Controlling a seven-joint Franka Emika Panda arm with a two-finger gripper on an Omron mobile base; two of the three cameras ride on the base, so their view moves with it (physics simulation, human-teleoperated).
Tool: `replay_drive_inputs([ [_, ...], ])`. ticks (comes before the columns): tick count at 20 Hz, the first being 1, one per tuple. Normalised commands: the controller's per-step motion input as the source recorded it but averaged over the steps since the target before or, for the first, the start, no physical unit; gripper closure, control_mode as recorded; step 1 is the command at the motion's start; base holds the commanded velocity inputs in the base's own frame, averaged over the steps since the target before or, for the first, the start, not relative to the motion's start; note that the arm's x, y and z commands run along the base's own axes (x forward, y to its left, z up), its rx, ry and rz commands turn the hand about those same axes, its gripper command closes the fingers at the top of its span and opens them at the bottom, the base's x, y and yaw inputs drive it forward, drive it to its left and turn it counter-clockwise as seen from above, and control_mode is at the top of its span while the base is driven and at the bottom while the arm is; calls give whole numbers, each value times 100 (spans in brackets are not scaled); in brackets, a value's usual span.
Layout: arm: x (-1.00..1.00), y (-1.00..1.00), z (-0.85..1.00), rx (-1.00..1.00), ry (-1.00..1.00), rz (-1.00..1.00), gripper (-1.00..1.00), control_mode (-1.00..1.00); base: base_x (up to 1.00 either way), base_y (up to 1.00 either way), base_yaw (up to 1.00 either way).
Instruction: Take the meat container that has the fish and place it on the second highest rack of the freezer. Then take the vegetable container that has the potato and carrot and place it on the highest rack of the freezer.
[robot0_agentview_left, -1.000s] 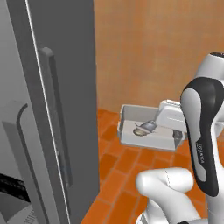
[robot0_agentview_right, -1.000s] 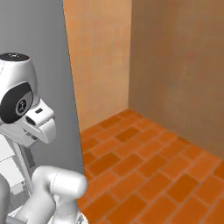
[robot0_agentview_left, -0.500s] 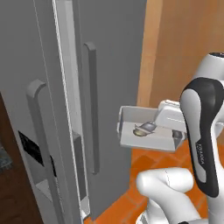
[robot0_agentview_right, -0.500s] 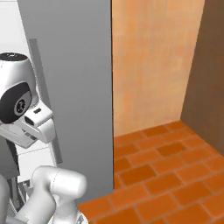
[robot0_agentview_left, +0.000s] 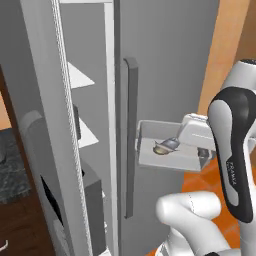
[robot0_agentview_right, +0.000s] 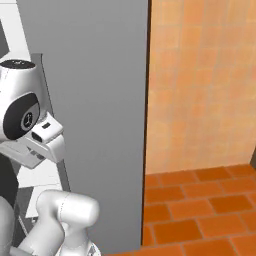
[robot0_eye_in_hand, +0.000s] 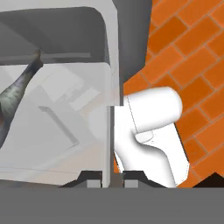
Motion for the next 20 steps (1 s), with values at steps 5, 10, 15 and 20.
replay_drive_inputs([
  [5,0,0,0,0,0,0,100,100,9,11,27],
  [10,0,0,0,0,0,0,100,100,48,0,64],
  [15,0,0,0,0,0,0,100,100,51,-1,56],
  [20,0,0,0,0,0,0,100,100,78,-9,33],
])
